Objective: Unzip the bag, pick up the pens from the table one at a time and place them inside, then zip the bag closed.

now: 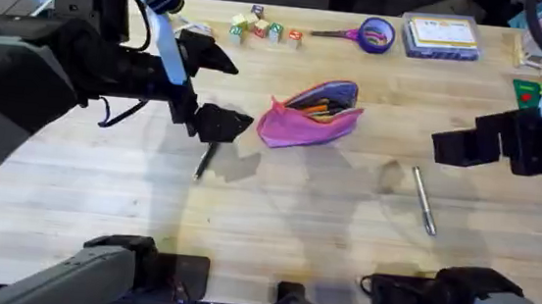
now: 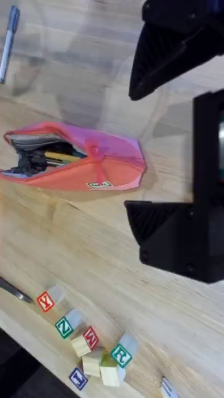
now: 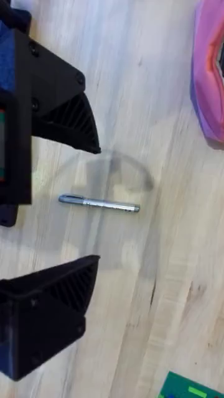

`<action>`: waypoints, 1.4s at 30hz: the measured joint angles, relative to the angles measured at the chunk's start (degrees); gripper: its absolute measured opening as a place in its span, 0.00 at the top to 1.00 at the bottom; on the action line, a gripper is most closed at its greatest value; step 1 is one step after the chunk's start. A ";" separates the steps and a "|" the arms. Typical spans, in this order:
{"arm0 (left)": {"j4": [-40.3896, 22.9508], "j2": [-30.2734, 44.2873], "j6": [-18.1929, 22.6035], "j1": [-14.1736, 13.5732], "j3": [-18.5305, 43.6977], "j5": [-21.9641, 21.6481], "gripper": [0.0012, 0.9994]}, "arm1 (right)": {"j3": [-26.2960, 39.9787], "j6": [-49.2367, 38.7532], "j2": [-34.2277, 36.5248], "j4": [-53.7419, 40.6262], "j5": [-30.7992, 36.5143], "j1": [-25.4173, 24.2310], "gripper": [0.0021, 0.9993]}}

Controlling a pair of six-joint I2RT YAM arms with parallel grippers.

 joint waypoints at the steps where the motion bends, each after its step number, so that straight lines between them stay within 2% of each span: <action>1: 0.00 0.00 0.00 0.00 0.00 0.00 0.01 | 0.00 0.08 0.00 0.00 0.00 0.00 0.00; 15: 0.00 0.00 0.00 0.00 0.00 0.00 0.01 | -0.28 0.29 0.28 -3.87 -0.02 0.00 0.00; 30: 0.00 0.00 0.00 0.00 0.00 -0.01 0.01 | -15.20 4.46 1.80 4.92 0.01 -0.33 0.00; 42: 0.00 0.00 0.00 0.00 0.00 0.00 0.01 | -16.25 5.43 12.00 10.74 0.04 -3.42 0.00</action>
